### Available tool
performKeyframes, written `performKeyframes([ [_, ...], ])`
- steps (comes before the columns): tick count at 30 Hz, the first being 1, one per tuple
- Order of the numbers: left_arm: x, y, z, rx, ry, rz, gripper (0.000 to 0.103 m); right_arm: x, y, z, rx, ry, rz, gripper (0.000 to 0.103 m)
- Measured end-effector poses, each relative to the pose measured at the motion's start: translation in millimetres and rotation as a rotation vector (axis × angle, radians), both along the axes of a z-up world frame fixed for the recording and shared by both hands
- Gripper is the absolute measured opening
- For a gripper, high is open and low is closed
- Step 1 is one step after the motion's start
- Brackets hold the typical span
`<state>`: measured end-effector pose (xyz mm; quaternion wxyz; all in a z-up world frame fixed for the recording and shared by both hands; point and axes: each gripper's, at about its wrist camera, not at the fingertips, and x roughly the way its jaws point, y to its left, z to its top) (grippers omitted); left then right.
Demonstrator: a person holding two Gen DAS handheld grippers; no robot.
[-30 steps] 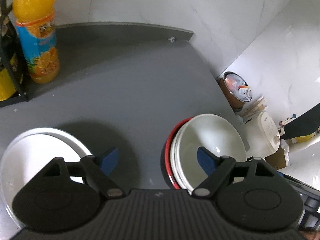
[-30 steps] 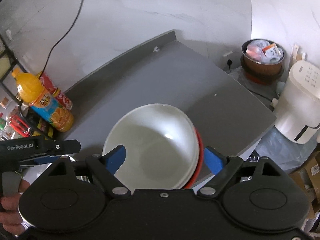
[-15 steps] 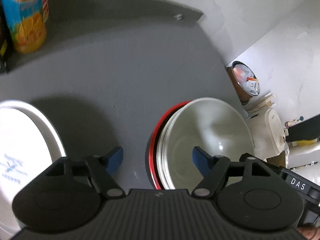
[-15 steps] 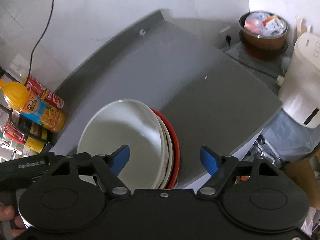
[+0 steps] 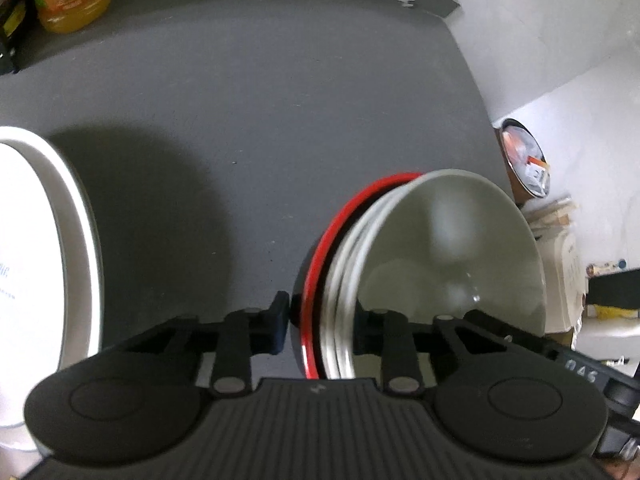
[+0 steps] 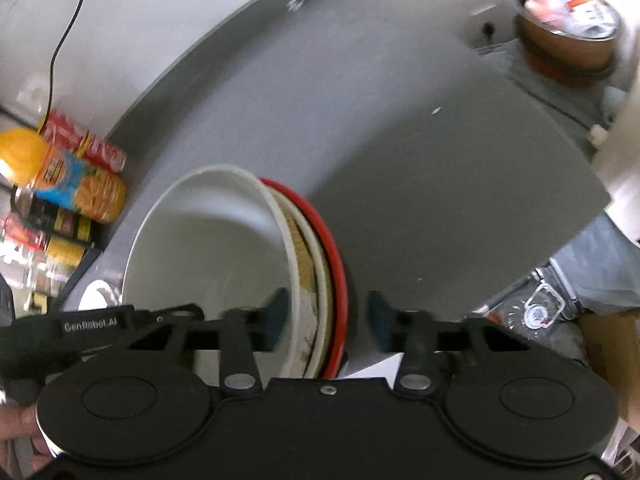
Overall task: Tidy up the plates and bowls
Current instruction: 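Close both grippers on the rim of the red bowl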
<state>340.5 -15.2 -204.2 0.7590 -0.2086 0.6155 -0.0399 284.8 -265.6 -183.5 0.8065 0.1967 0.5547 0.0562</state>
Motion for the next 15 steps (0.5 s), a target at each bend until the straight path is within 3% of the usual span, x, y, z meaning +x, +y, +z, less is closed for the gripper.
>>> performKeyframes([
  [4, -3.5, 1.8, 1.7, 0.012, 0.012, 0.024, 0.025, 6.4, 5.2, 1.8, -0.040, -0.011, 0.080, 0.026],
  [15, -12.2, 10.0, 21.7, 0.027, -0.013, 0.121, 0.024, 29.7, 7.3, 18.1, -0.047, -0.025, 0.210, 0.026],
])
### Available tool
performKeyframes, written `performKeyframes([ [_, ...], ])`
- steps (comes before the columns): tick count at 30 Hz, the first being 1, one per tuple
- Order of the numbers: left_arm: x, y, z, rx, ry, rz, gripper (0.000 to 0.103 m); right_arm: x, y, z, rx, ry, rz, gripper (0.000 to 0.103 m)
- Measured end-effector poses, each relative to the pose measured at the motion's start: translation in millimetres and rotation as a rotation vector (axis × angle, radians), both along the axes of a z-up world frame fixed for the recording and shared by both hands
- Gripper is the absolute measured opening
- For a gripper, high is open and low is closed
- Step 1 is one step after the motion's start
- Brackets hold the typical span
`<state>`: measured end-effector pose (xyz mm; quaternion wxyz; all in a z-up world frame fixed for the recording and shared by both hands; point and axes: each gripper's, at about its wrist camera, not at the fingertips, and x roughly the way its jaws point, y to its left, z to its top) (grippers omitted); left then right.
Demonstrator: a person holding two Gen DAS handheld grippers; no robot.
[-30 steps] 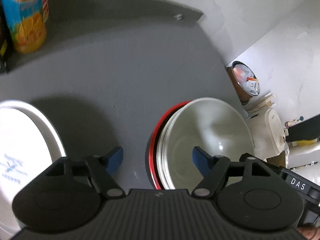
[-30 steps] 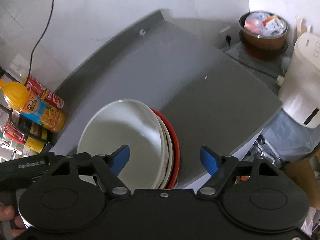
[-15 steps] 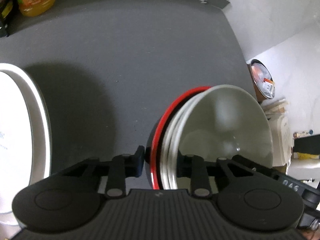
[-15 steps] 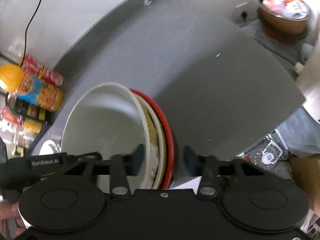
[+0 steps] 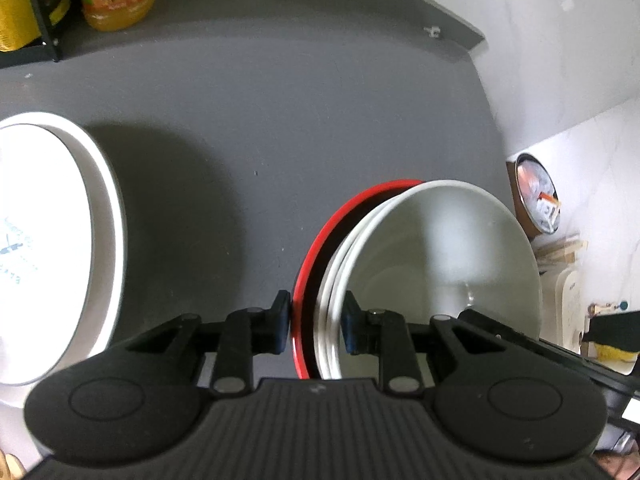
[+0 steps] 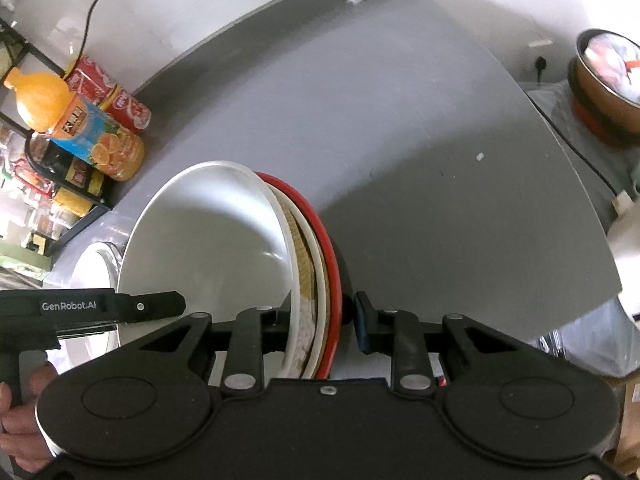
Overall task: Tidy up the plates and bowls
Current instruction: 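Close both grippers on the rim of the red bowl, then lift the red bowl stack and lower it onto the plate stack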
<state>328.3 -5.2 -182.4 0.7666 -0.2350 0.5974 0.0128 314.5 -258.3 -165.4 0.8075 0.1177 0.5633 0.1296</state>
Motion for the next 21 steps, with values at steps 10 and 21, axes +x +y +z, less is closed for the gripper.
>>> performKeyframes([
  [10, -8.4, 10.2, 13.5, -0.025, -0.031, 0.082, 0.024, 15.7, 9.0, 17.8, 0.014, -0.044, 0.061, 0.027],
  [21, -24.2, 43.7, 36.5, -0.044, -0.075, 0.100, 0.024, 10.3, 34.0, 34.7, 0.029, -0.060, 0.048, 0.027],
])
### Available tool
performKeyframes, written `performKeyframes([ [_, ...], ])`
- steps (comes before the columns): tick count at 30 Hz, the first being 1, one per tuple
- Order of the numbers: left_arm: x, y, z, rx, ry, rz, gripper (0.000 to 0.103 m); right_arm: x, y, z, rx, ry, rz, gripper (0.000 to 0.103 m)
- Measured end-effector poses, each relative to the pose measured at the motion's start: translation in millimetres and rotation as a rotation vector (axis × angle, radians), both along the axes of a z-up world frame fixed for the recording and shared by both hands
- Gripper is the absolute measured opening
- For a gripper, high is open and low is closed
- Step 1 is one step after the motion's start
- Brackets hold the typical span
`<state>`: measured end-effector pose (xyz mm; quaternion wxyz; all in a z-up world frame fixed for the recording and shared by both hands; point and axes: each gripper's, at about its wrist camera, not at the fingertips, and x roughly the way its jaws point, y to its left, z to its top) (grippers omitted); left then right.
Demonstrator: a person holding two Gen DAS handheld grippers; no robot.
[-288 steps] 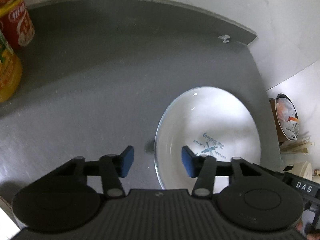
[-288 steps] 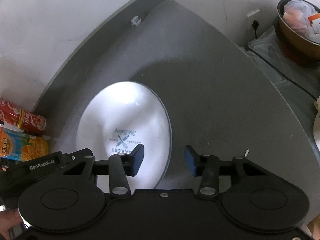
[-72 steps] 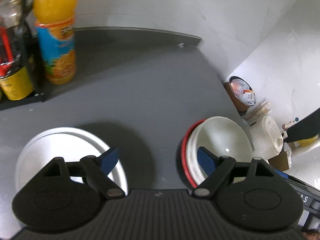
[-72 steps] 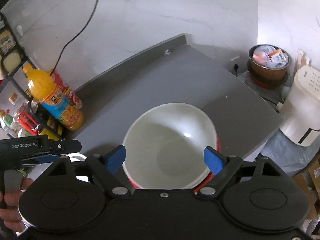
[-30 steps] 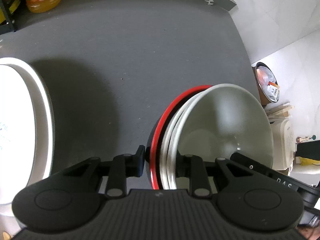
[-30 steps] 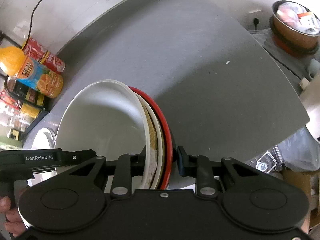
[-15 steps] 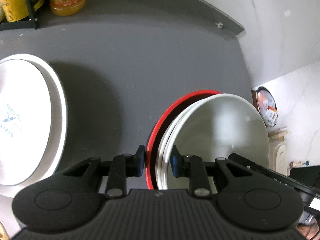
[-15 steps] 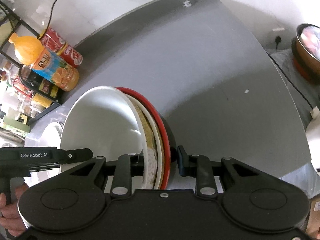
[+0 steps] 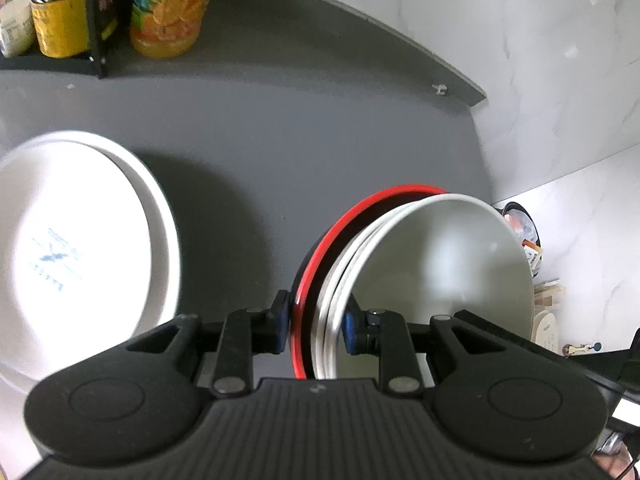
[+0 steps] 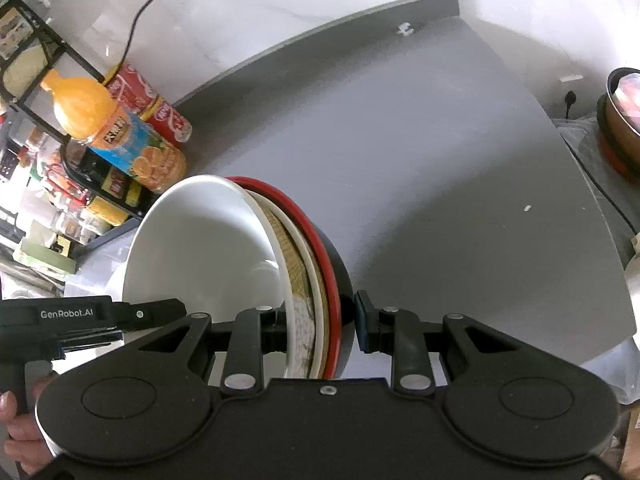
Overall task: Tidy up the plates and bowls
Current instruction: 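Lift the red bowl stack and lower it onto the plate stack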
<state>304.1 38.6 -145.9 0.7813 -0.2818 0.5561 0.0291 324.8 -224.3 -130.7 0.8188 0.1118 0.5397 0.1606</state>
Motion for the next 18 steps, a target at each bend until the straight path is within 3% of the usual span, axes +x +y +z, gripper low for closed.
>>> performKeyframes([
  [18, -38.1, 104.7, 31.1, 0.009, -0.029, 0.022, 0.024, -28.9, 107.0, 14.8, 0.031, -0.023, 0.021, 0.027],
])
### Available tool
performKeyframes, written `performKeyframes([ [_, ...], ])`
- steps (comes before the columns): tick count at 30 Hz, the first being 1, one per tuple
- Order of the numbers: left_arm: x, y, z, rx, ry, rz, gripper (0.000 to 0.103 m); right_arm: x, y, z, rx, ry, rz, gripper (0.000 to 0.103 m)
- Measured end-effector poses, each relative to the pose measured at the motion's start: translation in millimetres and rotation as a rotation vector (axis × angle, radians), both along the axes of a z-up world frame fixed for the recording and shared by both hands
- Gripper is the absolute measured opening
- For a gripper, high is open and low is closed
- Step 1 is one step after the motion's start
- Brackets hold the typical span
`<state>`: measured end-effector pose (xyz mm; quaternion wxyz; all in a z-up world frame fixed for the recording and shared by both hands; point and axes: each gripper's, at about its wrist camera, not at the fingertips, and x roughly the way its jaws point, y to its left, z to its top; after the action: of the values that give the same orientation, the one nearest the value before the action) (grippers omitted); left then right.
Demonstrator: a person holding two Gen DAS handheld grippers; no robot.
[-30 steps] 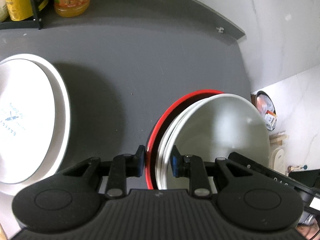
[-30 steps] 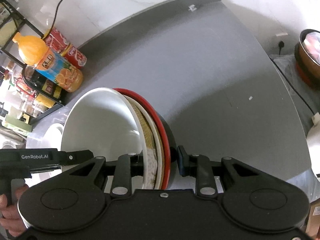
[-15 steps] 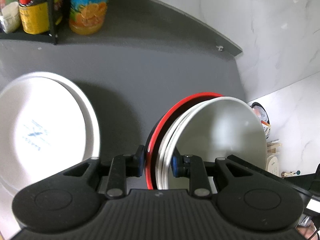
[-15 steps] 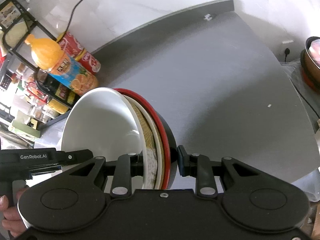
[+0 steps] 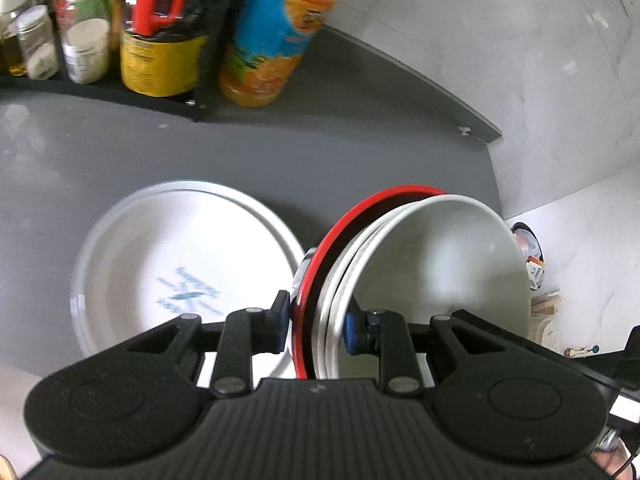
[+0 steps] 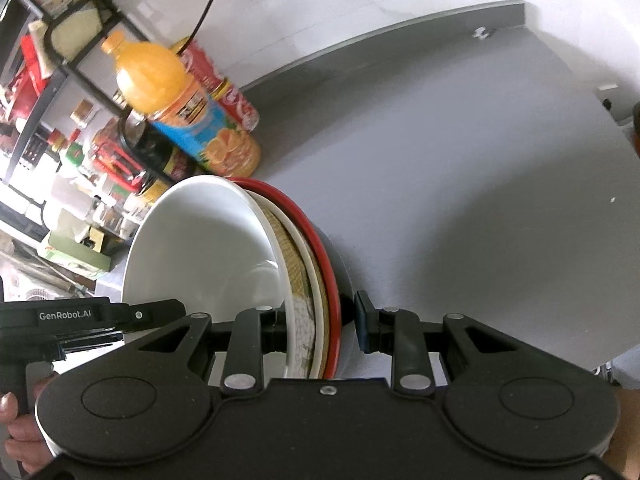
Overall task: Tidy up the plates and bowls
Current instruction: 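Lift the red bowl stack and lower it onto the plate stack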
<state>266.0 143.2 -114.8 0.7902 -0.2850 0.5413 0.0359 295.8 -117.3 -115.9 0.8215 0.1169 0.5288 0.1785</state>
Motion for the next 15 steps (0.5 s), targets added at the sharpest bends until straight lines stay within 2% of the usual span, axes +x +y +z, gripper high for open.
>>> performKeyframes([
  [15, -25.3, 65.5, -3.8, 0.009, 0.017, 0.016, 0.024, -19.0, 65.1, -10.1, 0.006, 0.031, 0.016, 0.027],
])
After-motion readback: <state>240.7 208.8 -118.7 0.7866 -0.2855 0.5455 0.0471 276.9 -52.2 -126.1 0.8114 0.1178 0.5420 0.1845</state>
